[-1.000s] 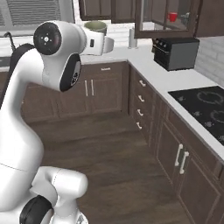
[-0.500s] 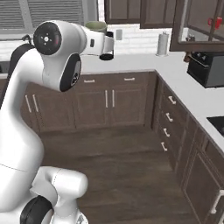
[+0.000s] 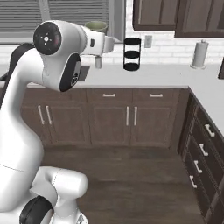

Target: Gather all objects into one cabinet and sort the glasses and bowls to opposite sides.

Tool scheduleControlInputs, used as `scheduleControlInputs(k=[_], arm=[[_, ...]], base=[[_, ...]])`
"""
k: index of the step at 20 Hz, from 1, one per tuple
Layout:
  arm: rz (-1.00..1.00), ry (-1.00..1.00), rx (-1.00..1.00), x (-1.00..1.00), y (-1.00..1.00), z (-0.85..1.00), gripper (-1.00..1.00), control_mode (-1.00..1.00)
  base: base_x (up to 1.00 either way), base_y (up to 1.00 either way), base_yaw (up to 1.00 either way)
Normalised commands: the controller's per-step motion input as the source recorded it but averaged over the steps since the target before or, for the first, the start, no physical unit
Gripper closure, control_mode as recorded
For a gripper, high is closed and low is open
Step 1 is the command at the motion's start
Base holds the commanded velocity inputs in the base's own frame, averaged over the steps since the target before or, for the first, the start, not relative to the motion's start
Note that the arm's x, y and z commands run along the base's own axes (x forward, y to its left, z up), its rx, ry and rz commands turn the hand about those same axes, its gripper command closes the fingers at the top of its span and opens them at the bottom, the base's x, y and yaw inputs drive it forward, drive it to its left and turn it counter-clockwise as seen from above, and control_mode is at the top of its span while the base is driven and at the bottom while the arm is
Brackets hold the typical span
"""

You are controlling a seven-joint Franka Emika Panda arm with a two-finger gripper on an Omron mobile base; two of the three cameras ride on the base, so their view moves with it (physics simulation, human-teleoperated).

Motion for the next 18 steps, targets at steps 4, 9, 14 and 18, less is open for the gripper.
scheduleControlInputs(k=[4, 9, 14, 18], arm=[[0.00, 0.00, 0.00, 0.00, 0.00, 0.00, 1.00, 1.00], [0.00, 0.00, 0.00, 0.00, 0.00, 0.00, 1.00, 1.00], [0.00, 0.00, 0.00, 0.00, 0.00, 0.00, 1.00, 1.00], [0.00, 0.00, 0.00, 0.00, 0.00, 0.00, 1.00, 1.00]], base=[[1.00, -0.04, 0.31], [0.90, -0.31, 0.11], [0.72, -0.59, 0.00], [0.47, -0.58, -0.19]])
